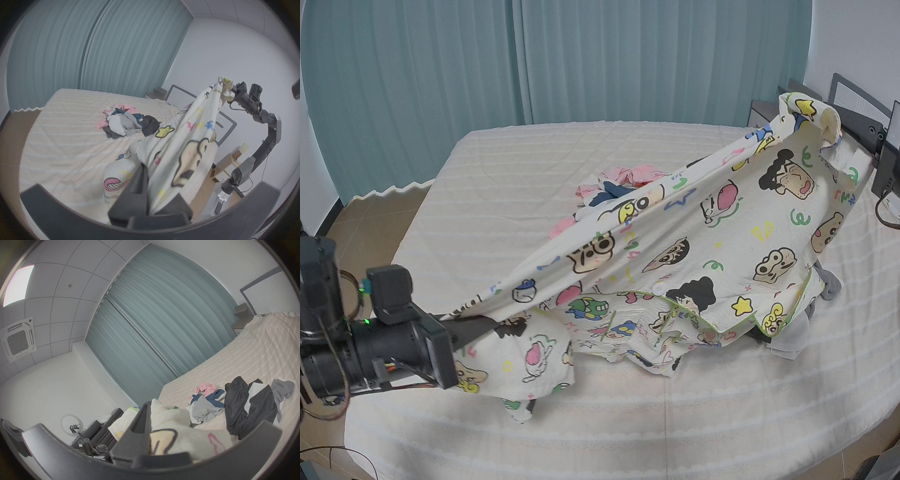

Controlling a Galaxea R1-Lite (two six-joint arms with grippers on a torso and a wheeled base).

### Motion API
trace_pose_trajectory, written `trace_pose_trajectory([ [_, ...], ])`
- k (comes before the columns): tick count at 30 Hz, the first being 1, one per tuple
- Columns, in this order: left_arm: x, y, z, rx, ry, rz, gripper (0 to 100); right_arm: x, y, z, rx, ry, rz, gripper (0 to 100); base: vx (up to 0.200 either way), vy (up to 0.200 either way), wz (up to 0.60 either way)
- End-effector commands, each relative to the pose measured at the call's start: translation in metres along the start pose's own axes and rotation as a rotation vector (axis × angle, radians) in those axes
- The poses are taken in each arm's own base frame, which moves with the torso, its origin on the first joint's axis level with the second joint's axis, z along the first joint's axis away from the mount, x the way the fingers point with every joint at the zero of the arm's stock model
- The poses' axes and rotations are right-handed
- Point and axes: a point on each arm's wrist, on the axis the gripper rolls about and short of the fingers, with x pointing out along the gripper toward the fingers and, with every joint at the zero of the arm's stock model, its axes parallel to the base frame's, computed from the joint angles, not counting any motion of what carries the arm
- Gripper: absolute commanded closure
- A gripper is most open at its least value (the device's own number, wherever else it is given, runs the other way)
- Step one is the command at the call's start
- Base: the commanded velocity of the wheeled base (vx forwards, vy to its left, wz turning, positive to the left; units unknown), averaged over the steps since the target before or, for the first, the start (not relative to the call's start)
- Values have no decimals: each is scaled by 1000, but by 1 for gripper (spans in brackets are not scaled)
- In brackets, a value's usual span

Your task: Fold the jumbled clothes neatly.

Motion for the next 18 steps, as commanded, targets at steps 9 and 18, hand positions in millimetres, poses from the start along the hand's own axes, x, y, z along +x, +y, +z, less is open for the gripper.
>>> trace_pose_trajectory([
  [9,-87,-16,70,90,-297,56,100,-37,10,13,0,-71,39,100,0,0,0],
  [18,-85,-13,56,79,-272,92,100,-38,8,3,61,-18,65,100,0,0,0],
])
